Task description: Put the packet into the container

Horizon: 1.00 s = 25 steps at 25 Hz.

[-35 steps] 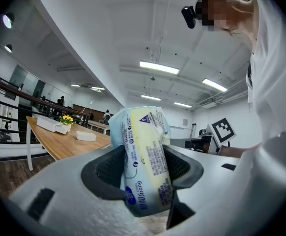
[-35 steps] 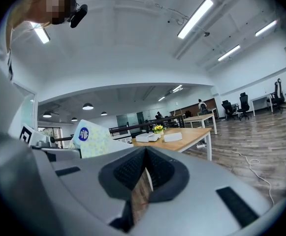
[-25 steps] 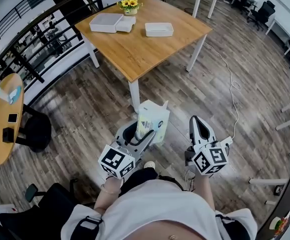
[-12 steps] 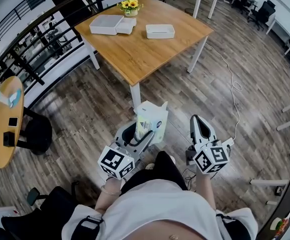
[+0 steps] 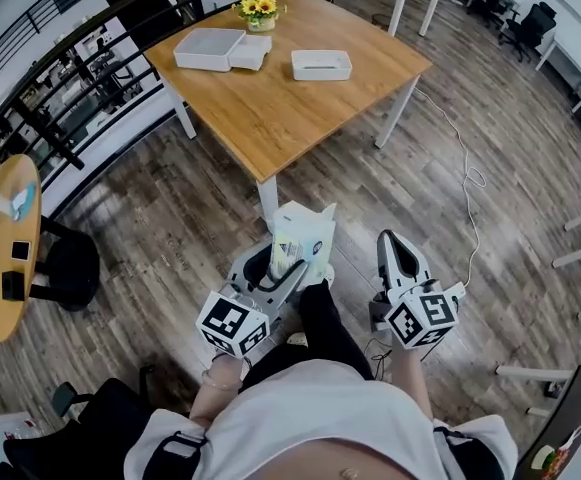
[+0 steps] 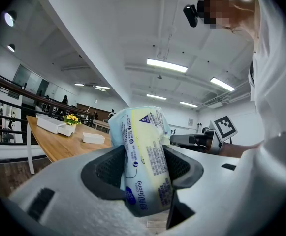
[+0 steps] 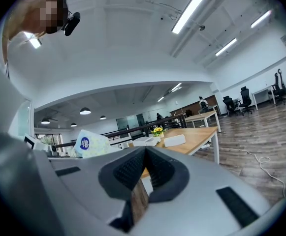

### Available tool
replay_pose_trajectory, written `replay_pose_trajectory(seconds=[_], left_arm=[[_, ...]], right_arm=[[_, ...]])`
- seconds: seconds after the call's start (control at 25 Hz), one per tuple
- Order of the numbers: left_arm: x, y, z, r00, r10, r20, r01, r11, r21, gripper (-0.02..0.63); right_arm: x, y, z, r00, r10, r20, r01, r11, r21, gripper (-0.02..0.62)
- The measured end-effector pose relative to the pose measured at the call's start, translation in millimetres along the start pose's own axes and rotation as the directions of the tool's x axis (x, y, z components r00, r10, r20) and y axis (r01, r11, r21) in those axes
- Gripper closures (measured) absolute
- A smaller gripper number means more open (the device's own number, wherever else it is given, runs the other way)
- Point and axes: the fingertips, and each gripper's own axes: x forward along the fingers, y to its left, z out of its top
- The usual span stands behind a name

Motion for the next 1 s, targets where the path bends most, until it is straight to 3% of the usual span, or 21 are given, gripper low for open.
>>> replay_pose_trajectory(seconds=[0.44, 1.0], left_arm=[[78.4, 46.1, 23.2, 1.000, 0.014, 0.004, -0.014, 1.000, 0.014, 0.380], [180.1, 110.8, 42.9, 0.999, 0.050, -0.017, -0.049, 0.999, 0.012, 0.380]], right_arm=[[83.2, -45.7, 29.3, 0.999, 0.043, 0.018, -0.043, 0.999, 0.005, 0.584], [190.1, -100.0, 51.7, 0.991, 0.128, -0.030, -0.127, 0.992, 0.011, 0.584]])
